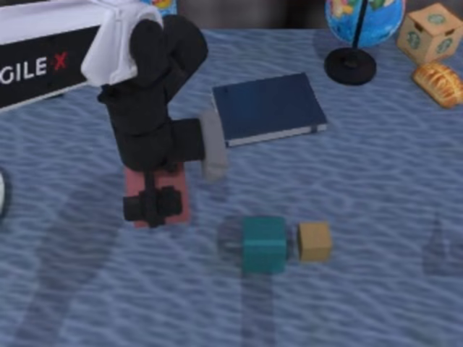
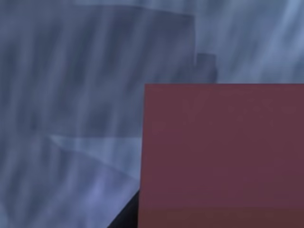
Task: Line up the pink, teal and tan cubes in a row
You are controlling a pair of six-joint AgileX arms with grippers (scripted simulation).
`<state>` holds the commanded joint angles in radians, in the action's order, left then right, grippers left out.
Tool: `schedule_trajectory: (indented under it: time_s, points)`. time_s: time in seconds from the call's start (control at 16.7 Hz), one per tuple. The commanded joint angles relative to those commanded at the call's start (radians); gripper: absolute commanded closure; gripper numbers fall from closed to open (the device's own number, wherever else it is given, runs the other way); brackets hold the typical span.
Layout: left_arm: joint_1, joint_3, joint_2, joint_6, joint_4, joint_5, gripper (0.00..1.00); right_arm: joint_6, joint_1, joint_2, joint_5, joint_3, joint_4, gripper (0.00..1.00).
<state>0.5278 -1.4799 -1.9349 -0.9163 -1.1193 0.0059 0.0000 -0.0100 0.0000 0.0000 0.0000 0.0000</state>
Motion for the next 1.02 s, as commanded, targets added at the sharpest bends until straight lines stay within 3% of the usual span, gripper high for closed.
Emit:
schedule_trajectory:
  time_s: [0.18, 0.54, 1.02]
  points:
    - [0.066, 0.041, 0.039, -0.064, 0.004, 0.0, 1.0, 0.0, 0.0, 0.0, 0.0, 0.0, 0.0, 0.0]
    - [0.065, 0.051, 0.031, -0.067, 0.021, 0.0, 1.0, 0.0, 0.0, 0.0, 0.0, 0.0, 0.0, 0.0]
    - [0.072, 0.201, -0.055, -0.063, 0.259, 0.0, 1.0, 0.0, 0.0, 0.0, 0.0, 0.0, 0.0, 0.0]
